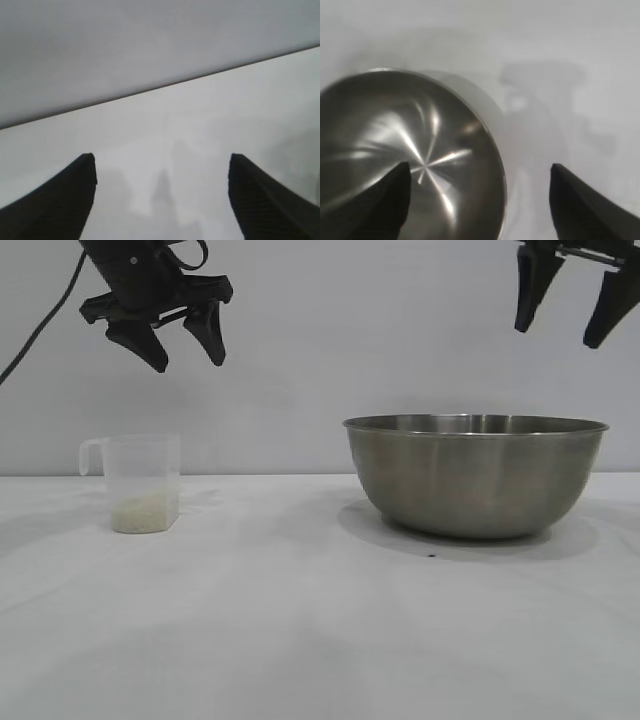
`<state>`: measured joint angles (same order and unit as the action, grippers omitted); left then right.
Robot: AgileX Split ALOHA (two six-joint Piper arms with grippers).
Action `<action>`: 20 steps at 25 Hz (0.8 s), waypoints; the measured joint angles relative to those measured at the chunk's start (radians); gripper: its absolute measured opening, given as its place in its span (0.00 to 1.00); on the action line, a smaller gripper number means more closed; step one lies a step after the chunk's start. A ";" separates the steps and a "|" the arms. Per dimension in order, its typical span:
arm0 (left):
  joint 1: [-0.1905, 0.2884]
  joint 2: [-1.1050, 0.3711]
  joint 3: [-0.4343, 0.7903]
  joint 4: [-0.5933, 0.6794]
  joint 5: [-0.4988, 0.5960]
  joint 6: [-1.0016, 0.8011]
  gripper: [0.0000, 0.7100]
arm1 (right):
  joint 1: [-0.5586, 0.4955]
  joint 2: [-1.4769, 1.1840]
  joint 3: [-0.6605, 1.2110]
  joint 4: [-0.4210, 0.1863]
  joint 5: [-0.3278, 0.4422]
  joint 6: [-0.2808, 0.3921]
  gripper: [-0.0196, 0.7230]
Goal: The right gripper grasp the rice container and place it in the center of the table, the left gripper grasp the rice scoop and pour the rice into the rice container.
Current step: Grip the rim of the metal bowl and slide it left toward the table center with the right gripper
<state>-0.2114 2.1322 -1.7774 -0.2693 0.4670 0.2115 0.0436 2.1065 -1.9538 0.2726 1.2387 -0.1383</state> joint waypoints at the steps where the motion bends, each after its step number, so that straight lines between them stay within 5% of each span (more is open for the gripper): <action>1: 0.000 0.000 0.000 0.000 0.000 0.000 0.68 | 0.000 0.000 0.025 -0.002 0.000 0.000 0.73; 17: 0.000 0.000 0.000 0.002 0.002 0.000 0.68 | 0.000 0.081 0.141 -0.019 -0.008 -0.010 0.73; 18: 0.000 0.000 0.000 0.002 0.002 0.000 0.68 | 0.000 0.090 0.141 -0.017 -0.008 -0.012 0.65; 20: 0.000 0.000 0.000 0.003 0.002 0.000 0.68 | 0.000 0.102 0.141 -0.010 -0.010 -0.015 0.65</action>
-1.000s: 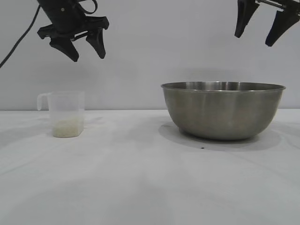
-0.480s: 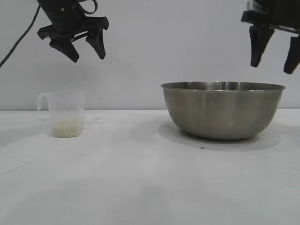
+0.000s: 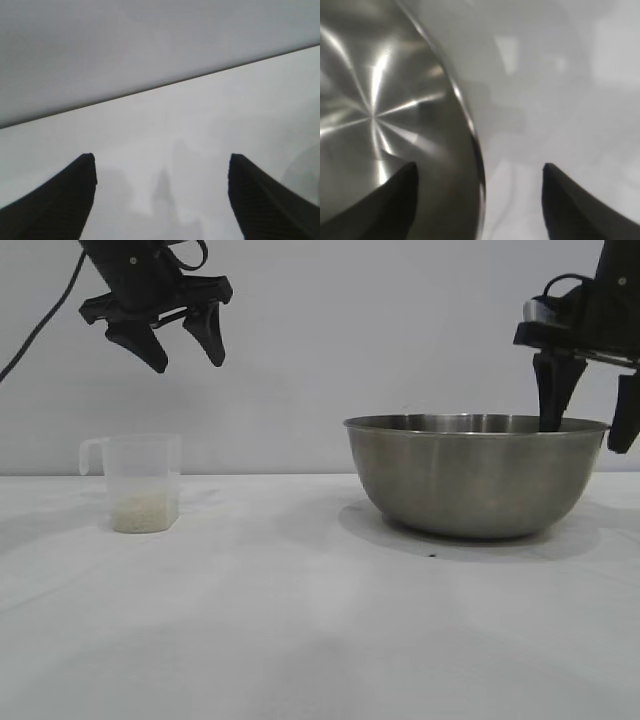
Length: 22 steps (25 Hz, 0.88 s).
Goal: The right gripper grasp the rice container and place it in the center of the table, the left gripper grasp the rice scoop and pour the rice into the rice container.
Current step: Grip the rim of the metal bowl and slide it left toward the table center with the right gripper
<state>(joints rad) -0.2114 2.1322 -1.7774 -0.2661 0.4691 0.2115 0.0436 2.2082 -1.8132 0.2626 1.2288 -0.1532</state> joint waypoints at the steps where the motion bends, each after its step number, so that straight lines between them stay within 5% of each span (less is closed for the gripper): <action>1: 0.000 0.000 0.000 0.000 0.000 0.000 0.68 | 0.000 0.006 0.000 0.001 0.000 -0.002 0.56; 7: 0.000 0.000 0.000 0.000 -0.004 0.000 0.68 | 0.000 0.035 0.000 0.018 -0.004 -0.008 0.15; 10: 0.000 0.000 0.000 0.000 -0.006 0.000 0.68 | 0.000 0.046 0.000 0.034 -0.004 -0.010 0.03; 22: 0.000 0.000 0.000 0.000 -0.006 0.000 0.68 | 0.088 0.048 0.000 0.064 -0.015 -0.014 0.03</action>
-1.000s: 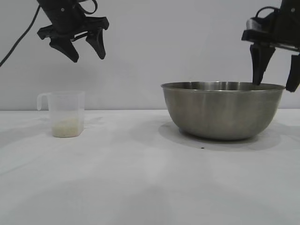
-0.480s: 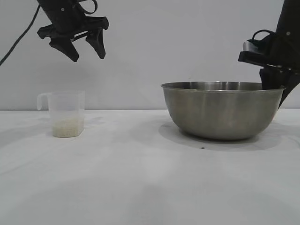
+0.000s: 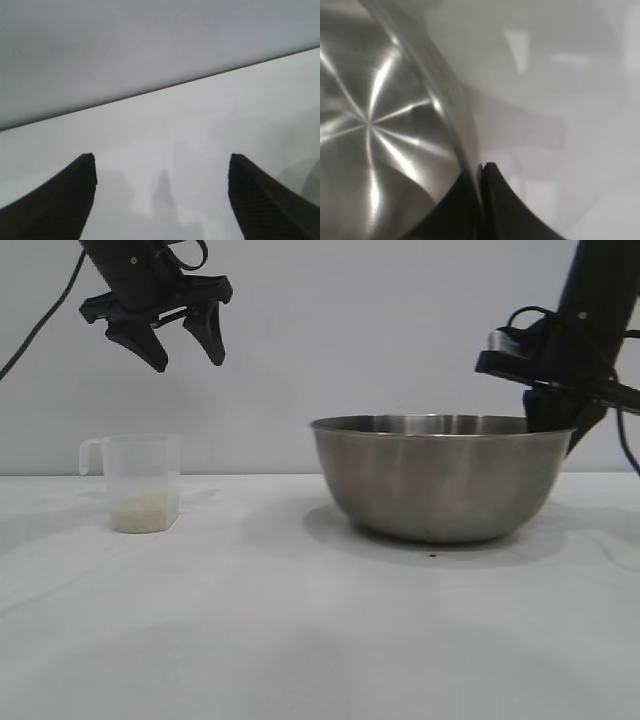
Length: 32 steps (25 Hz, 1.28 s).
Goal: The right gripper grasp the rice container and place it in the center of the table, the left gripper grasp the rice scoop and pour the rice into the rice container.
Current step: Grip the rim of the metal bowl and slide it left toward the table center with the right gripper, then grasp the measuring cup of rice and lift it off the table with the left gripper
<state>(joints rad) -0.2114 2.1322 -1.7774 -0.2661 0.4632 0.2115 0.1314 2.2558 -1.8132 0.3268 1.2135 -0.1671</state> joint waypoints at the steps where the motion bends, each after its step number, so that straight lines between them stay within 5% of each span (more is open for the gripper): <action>1: 0.000 0.000 0.000 0.000 0.000 0.000 0.68 | 0.006 0.000 0.000 0.002 -0.001 0.000 0.03; 7: 0.000 0.000 0.000 0.000 0.000 0.000 0.68 | 0.012 0.000 0.000 0.004 -0.004 -0.002 0.03; 14: 0.000 0.000 0.000 0.000 0.000 0.000 0.68 | 0.012 0.000 -0.024 -0.012 0.004 -0.009 0.67; 16: 0.000 0.000 0.000 0.000 0.000 0.000 0.68 | 0.012 0.000 -0.056 -0.015 0.005 -0.011 0.77; 24: 0.000 0.000 0.000 0.000 0.000 0.000 0.68 | 0.012 -0.154 -0.101 -0.089 0.010 -0.040 0.76; 32: 0.000 0.000 0.000 0.000 0.000 0.000 0.68 | 0.010 -0.289 -0.040 -0.094 -0.074 -0.107 0.76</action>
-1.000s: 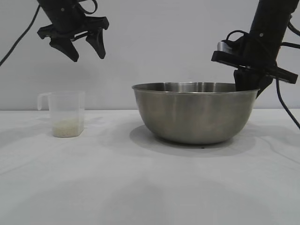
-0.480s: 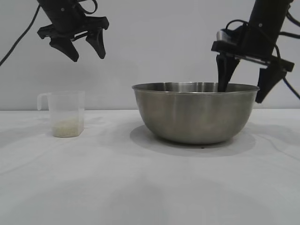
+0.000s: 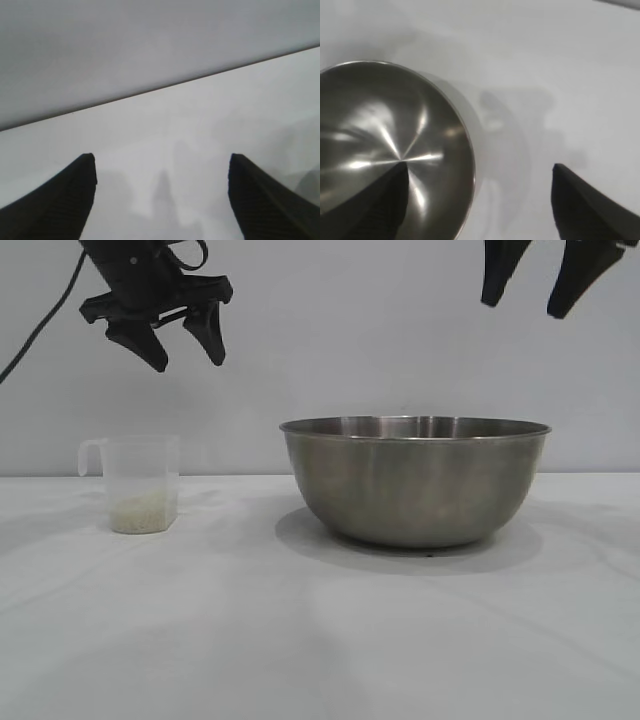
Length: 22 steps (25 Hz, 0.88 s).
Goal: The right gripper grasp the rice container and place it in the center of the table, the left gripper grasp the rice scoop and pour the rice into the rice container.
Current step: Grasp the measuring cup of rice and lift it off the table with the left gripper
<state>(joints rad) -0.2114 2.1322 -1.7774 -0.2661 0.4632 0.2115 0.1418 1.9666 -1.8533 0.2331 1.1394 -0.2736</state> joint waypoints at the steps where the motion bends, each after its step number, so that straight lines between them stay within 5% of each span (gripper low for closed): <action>1: 0.000 0.000 0.000 0.000 0.000 0.000 0.68 | 0.000 -0.023 0.056 0.000 -0.038 -0.002 0.76; 8: 0.000 0.000 0.000 0.000 0.000 0.000 0.68 | 0.000 -0.318 0.583 0.000 -0.408 -0.031 0.76; 12: 0.000 0.000 0.000 0.000 0.000 0.000 0.68 | 0.000 -0.556 0.817 0.000 -0.531 -0.054 0.76; 15: 0.000 0.000 0.000 0.000 0.000 0.000 0.68 | 0.000 -0.682 0.933 0.000 -0.525 -0.055 0.76; 22: 0.000 0.000 0.000 0.000 0.008 0.000 0.68 | 0.000 -0.979 1.144 -0.002 -0.365 -0.055 0.76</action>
<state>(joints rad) -0.2114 2.1322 -1.7774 -0.2661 0.4716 0.2115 0.1418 0.9872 -0.7096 0.2308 0.7745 -0.3287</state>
